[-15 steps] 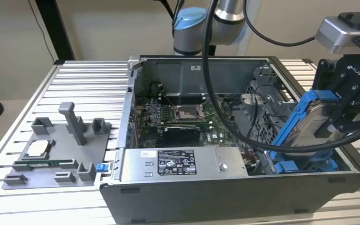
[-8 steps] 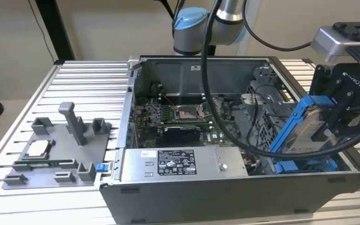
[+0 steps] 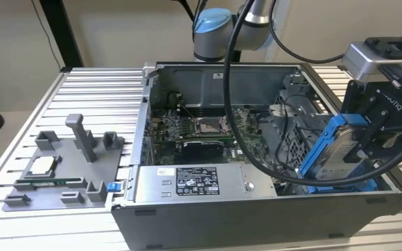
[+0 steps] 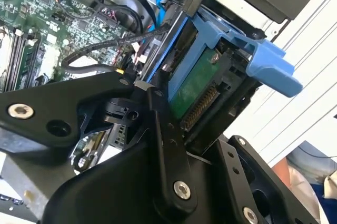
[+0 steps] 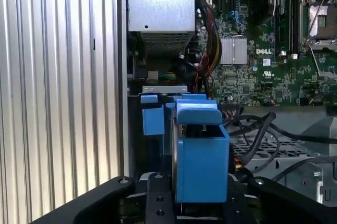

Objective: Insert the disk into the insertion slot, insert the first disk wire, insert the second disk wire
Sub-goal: 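Insert the disk into the insertion slot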

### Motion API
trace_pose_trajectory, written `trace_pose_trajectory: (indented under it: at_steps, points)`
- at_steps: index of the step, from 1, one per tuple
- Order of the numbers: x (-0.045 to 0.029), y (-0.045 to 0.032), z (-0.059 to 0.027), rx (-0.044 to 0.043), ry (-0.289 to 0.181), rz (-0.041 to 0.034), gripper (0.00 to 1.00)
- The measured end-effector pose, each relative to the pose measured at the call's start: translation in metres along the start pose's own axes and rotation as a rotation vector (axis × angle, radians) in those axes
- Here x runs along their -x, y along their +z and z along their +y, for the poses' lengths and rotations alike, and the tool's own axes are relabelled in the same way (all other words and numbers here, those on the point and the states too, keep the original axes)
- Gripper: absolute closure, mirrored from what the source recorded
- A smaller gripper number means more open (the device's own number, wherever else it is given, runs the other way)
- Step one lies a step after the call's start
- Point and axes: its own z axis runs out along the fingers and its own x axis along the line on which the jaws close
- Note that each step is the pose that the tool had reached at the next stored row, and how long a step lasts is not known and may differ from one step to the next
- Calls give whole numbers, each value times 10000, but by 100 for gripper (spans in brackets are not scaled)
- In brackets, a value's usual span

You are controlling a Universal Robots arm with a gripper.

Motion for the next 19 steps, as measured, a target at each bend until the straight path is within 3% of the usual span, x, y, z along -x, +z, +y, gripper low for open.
trace_pose_trajectory:
  at_steps: [5,6,16,19]
  points:
    - [0,0,0,0,0,0,100]
    - [0,0,0,1,0,0,0]
    - [0,-2,0,0,-1,-1,0]
    - [6,-113,5,2,-1,-2,0]
